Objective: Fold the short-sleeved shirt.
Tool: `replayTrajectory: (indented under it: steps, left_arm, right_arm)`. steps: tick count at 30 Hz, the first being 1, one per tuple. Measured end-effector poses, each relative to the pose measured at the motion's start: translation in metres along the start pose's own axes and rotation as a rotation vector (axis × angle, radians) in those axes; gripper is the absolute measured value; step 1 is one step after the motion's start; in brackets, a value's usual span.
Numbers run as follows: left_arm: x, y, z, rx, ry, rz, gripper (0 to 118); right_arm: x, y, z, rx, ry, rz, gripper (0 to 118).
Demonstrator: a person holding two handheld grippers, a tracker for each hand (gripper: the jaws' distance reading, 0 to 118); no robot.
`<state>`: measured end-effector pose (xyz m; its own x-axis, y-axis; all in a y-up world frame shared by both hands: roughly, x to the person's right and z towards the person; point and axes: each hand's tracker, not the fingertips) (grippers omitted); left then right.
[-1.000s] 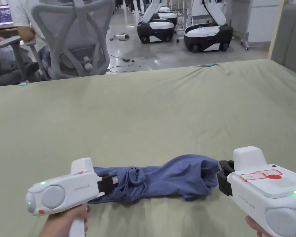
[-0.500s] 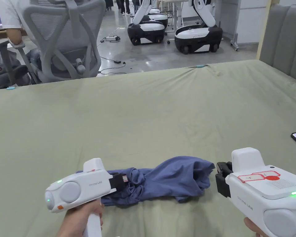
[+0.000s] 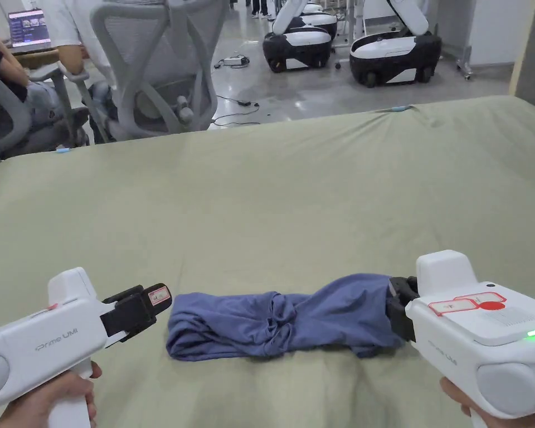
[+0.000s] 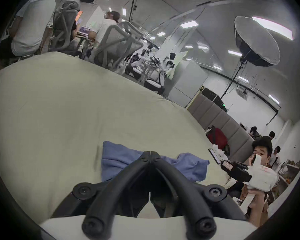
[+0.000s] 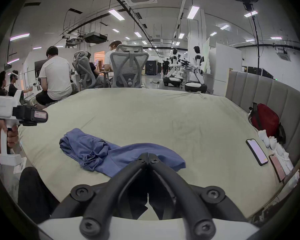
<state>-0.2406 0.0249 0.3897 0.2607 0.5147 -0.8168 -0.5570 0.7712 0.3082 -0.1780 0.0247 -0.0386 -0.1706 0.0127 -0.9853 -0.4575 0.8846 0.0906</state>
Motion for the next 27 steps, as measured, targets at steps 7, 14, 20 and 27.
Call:
replayTrajectory:
  steps: [7,14,20,27]
  left_arm:
    - [-0.017,-0.006,-0.047,-0.004,0.049,0.133,110]
    - [-0.079,-0.016,-0.101,-0.107,-0.059,0.343,106]
    - [-0.043,-0.037,-0.104,-0.165,0.019,0.276,85]
    - [-0.04,-0.022,-0.09,-0.146,0.113,0.166,18]
  right_arm:
    - [0.006,-0.003,0.006,-0.007,-0.006,0.003,0]
    - [0.019,-0.003,0.013,-0.011,-0.049,-0.018,0]
    - [0.022,-0.006,0.011,-0.022,-0.059,-0.027,0]
    - [0.015,-0.013,0.002,-0.044,-0.037,-0.012,0]
